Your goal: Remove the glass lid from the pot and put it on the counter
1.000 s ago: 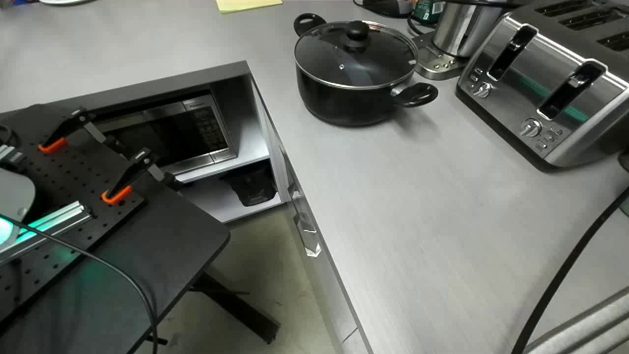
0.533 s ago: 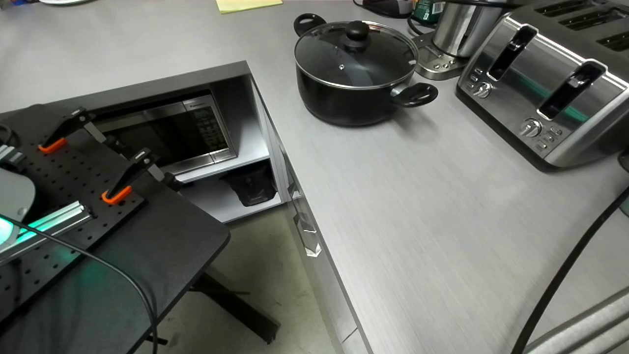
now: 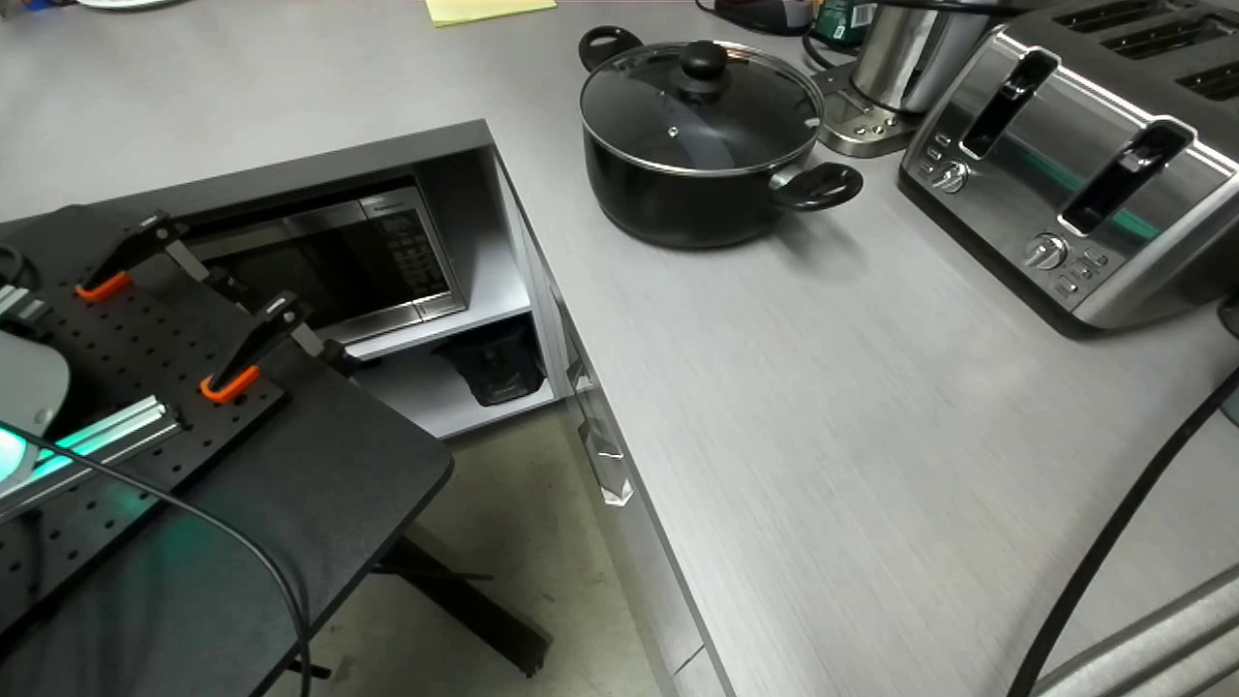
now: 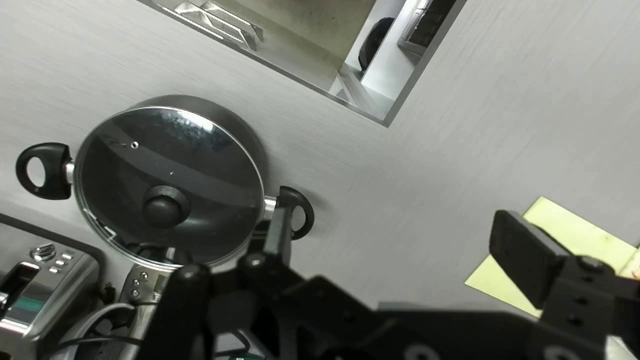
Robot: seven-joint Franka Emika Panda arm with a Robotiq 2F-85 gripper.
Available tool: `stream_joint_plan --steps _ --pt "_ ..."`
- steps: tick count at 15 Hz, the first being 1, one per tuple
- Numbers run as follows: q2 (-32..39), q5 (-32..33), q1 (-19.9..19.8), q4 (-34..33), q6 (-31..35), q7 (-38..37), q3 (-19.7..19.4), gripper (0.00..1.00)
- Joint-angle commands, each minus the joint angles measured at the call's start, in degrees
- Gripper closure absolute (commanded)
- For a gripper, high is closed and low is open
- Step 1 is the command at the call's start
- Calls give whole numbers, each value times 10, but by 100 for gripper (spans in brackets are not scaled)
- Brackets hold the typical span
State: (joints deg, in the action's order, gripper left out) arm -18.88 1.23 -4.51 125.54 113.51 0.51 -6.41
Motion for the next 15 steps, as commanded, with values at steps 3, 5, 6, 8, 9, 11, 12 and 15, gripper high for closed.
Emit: stream_joint_plan --steps 3,5,6,8,9,11,12,15 --pt "178 -18 -11 -131 -21 28 -20 0" --pt "227 -19 -18 -164 -23 33 -22 0" --pt "249 -19 -22 -180 -23 36 -21 0" --pt "293 -18 -30 -208 -22 38 -20 0" --pt "313 -17 -34 -221 -19 35 -19 0" --pt "351 -15 -42 -245 -17 26 -20 0" --pt "366 -15 -46 -257 -19 26 -20 0" --pt "413 -21 -64 -291 -26 21 -24 0"
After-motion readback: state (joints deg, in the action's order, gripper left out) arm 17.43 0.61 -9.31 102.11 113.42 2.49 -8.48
